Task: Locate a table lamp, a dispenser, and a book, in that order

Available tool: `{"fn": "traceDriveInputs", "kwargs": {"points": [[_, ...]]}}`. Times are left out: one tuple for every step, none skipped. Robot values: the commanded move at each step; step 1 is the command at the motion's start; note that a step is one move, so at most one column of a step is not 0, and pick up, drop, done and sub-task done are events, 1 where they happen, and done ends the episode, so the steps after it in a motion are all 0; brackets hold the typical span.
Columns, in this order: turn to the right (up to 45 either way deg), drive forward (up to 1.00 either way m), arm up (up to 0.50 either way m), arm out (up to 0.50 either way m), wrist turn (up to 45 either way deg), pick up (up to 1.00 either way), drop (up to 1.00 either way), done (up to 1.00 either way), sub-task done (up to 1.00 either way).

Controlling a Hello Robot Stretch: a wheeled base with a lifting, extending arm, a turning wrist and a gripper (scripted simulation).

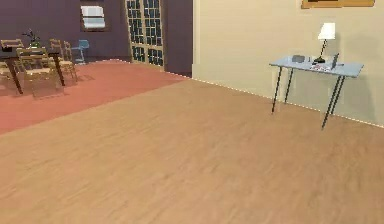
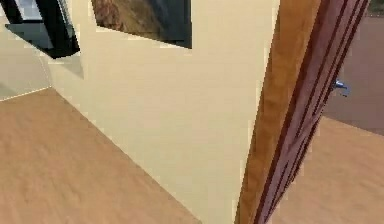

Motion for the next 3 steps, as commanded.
{"fn": "traceDriveInputs", "kwargs": {"points": [[33.0, 0.00, 0.00, 0.00, 0.0, 0.00, 0.00, 0.00, 0.00], [0.0, 1.00, 0.00, 0.00, 0.0, 0.00, 0.00, 0.00, 0.00], [0.0, 1.00, 0.00, 0.00, 0.0, 0.00, 0.00, 0.00, 0.00]]}}
